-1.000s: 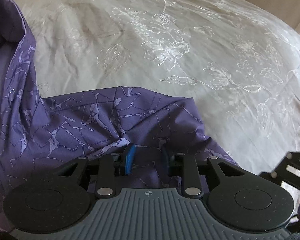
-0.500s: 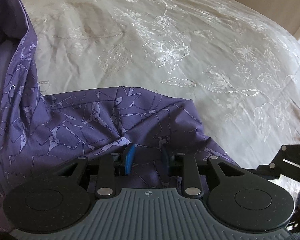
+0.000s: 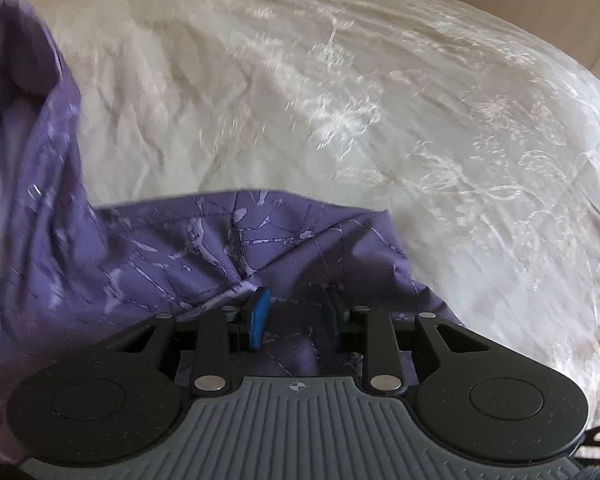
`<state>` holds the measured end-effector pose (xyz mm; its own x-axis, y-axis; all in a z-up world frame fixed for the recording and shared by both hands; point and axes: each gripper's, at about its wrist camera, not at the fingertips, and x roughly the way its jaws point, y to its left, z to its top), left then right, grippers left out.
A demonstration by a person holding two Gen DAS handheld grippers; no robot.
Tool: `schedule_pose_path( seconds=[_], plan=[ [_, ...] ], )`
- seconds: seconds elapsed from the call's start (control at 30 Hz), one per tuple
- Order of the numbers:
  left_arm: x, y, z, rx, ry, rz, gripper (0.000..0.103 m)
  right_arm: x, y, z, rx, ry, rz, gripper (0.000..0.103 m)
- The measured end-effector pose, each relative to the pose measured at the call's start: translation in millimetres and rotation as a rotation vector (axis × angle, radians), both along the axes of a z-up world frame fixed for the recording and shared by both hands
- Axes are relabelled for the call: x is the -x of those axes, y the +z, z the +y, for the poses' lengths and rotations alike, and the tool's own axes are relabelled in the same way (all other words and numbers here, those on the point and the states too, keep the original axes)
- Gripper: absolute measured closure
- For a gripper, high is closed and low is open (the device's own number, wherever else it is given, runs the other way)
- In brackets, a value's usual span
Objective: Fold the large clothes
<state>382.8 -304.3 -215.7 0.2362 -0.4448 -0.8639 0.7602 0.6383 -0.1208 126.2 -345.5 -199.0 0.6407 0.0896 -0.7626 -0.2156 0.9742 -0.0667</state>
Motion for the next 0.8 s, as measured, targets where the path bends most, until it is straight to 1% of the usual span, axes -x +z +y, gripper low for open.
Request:
schedule_pose_path(
  seconds=[0.03, 0.07, 0.1, 0.17, 0.2, 0.23, 0.27, 0.33, 0.37, 0.4, 0.47, 0.53, 0.63, 0.73, 0.77, 0.8],
  plan=[
    [8.6, 9.9, 3.7, 0.021, -0.002, -0.035, 0.074, 1.0, 3.9, -5.0, -0.019, -0.032, 0.001, 0.095],
    [19.1, 19.4, 9.5, 0.061, -0.008, -0.068, 0.074, 2.2, 7.5, -10.7, -0.031, -0.074, 0.000, 0.093],
    [32.9, 29.1, 16.6, 0.104, -0.013, -0.102, 0.074, 1.9, 10.2, -15.6, -0.040, -0.112, 0.001, 0.087],
    [58.1, 36.2, 27.4, 0.153, -0.020, -0.132, 0.074, 1.4, 15.0, -28.3, -0.075, -0.193, 0.008, 0.077],
    [70.5, 34.6, 31.5, 0.166, -0.030, -0.132, 0.073, 1.0, 17.2, -35.9, -0.097, -0.237, 0.010, 0.067],
    [81.2, 28.4, 33.9, 0.164, -0.045, -0.119, 0.072, 1.6, 18.4, -43.0, -0.117, -0.275, 0.011, 0.059],
    [88.4, 17.5, 33.6, 0.146, -0.054, -0.090, 0.072, 2.7, 20.5, -50.4, -0.133, -0.311, 0.010, 0.057],
    [92.8, -15.1, 30.3, 0.093, -0.047, 0.023, 0.070, 6.9, 20.6, -59.6, -0.134, -0.367, 0.011, 0.053],
    [94.3, -26.9, 29.1, 0.085, -0.044, 0.033, 0.070, 5.5, 21.2, -63.6, -0.133, -0.391, 0.014, 0.052],
    [95.5, -30.4, 29.3, 0.099, -0.042, 0.017, 0.070, 3.5, 22.3, -67.8, -0.136, -0.407, 0.017, 0.049],
    [93.0, -28.1, 28.6, 0.111, -0.017, 0.030, 0.070, -4.8, 25.5, -72.0, -0.138, -0.428, 0.010, 0.047],
    [92.9, -17.5, 33.3, 0.139, 0.001, 0.037, 0.070, -12.3, 31.5, -78.4, -0.144, -0.444, -0.010, 0.047],
    [96.5, -0.1, 58.8, 0.162, 0.041, -0.015, 0.069, -32.9, 40.1, -79.3, -0.181, -0.442, -0.043, 0.047],
    [93.9, 11.2, 97.5, 0.164, 0.122, -0.063, 0.069, -56.9, 45.4, -70.4, -0.207, -0.388, -0.076, 0.046],
    [91.9, 12.8, 110.4, 0.153, 0.155, -0.077, 0.069, -65.4, 46.1, -67.4, -0.227, -0.358, -0.080, 0.045],
    [87.9, 13.6, 125.2, 0.134, 0.190, -0.091, 0.069, -75.2, 47.1, -64.3, -0.250, -0.323, -0.080, 0.041]
  ],
)
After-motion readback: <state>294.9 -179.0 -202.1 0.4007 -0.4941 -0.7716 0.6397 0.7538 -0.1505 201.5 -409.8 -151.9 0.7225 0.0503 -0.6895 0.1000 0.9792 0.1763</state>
